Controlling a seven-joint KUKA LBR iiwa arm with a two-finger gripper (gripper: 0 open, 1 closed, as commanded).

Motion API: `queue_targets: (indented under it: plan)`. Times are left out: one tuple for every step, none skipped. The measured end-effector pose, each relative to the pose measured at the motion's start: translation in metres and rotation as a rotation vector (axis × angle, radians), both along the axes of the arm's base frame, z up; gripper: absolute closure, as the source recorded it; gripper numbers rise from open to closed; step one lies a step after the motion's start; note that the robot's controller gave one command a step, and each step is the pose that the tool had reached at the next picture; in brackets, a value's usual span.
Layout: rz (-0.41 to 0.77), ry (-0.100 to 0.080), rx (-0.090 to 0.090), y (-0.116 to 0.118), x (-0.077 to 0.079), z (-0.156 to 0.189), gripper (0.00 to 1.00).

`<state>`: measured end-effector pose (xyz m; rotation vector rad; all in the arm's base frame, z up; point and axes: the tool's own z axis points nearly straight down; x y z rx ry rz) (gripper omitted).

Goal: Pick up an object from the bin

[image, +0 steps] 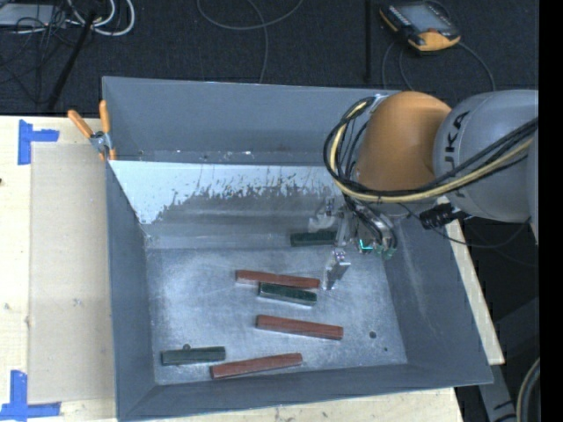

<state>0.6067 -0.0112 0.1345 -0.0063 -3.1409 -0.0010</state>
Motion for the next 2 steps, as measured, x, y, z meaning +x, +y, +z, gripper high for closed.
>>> queue_targets:
  plan:
    - [0.127,0.008,-0.003,0.0184,-0.0158,-0.0545,1.00]
    - [0.127,0.009,-0.003,0.0184,-0.0159,-0.0543,1.00]
